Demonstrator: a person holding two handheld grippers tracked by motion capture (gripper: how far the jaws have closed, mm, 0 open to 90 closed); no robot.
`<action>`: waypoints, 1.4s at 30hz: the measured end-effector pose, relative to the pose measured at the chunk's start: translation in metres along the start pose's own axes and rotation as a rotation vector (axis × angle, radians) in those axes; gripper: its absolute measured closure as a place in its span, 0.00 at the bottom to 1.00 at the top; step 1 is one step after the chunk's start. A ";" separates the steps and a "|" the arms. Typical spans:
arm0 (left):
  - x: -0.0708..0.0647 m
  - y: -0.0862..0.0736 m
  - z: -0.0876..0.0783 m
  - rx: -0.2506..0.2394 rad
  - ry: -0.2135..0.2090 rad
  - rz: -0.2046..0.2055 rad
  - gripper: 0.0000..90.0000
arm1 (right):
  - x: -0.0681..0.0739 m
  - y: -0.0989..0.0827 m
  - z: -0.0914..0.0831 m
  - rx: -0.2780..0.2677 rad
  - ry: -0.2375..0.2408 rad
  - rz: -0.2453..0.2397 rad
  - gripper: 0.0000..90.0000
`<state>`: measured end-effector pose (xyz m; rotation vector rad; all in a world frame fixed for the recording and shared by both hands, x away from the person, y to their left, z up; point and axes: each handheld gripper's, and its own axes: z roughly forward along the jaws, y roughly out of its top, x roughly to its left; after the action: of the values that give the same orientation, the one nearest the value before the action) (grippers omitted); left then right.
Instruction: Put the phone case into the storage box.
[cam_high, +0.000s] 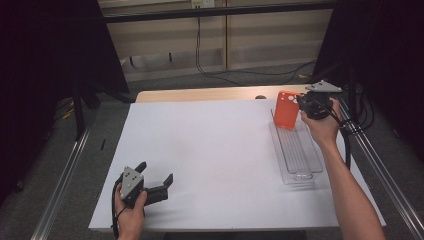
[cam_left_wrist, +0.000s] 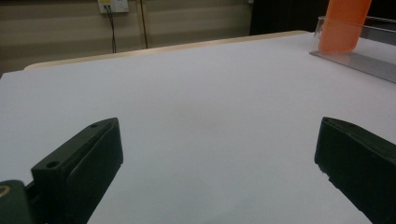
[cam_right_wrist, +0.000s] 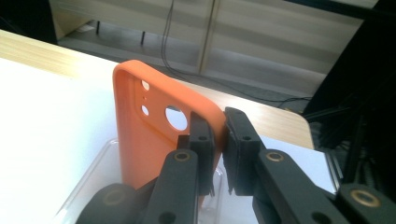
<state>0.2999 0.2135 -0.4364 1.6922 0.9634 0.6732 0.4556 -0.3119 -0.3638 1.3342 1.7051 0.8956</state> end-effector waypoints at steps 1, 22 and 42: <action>0.000 0.000 0.000 0.002 0.001 0.000 0.01 | -0.001 0.000 0.000 0.002 0.010 0.015 0.91; -0.001 0.000 0.001 0.004 -0.007 0.004 0.01 | -0.016 0.005 0.010 0.044 0.055 0.097 0.90; -0.001 0.000 0.003 0.012 -0.016 0.007 0.01 | -0.016 0.008 0.021 0.042 0.066 0.126 0.90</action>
<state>0.3014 0.2110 -0.4376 1.7098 0.9524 0.6590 0.4802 -0.3244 -0.3638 1.4685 1.7132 0.9902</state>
